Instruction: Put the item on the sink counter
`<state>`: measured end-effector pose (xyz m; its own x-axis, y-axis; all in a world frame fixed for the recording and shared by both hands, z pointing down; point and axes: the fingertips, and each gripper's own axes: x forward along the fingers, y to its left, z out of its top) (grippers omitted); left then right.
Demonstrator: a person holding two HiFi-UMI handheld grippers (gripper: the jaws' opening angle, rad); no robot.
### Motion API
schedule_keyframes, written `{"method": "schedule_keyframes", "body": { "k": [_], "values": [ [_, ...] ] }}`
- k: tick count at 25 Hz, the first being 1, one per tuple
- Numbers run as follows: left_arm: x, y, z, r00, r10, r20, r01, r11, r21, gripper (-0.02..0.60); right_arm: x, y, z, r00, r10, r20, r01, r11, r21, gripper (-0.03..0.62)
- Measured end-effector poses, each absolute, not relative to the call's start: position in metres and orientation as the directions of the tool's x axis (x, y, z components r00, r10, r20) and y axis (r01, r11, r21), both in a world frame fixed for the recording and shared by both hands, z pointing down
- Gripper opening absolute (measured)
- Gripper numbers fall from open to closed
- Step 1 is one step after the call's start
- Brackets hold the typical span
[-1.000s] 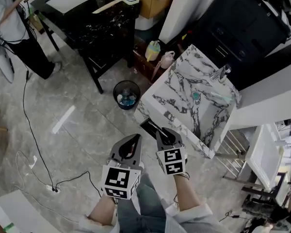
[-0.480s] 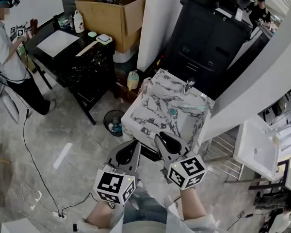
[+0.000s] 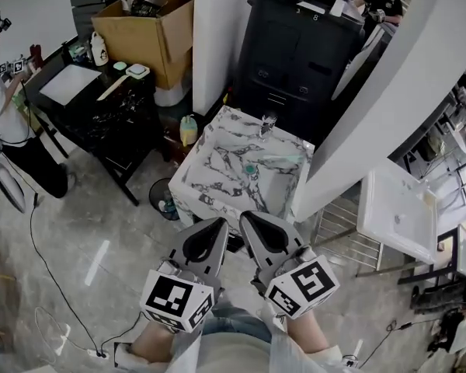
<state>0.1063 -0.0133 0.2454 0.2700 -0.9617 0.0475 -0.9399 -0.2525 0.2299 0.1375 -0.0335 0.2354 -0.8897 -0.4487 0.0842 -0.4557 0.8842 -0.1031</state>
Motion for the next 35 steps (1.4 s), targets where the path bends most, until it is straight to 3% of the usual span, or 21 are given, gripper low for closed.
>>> {"method": "schedule_keyframes", "body": {
  "k": [12, 35],
  "values": [
    [0.119, -0.003, 0.225, 0.325, -0.946, 0.007, -0.924, -0.315, 0.218, 0.015, 0.159, -0.022, 0.227, -0.866, -0.496, 0.070, -0.501, 0.855, -0.137, 0.009],
    [0.102, -0.002, 0.234, 0.313, -0.949, 0.028, -0.927, -0.300, 0.224, 0.015, 0.140, -0.022, 0.238, -0.867, -0.483, 0.126, -0.497, 0.860, -0.120, 0.008]
  ]
}}
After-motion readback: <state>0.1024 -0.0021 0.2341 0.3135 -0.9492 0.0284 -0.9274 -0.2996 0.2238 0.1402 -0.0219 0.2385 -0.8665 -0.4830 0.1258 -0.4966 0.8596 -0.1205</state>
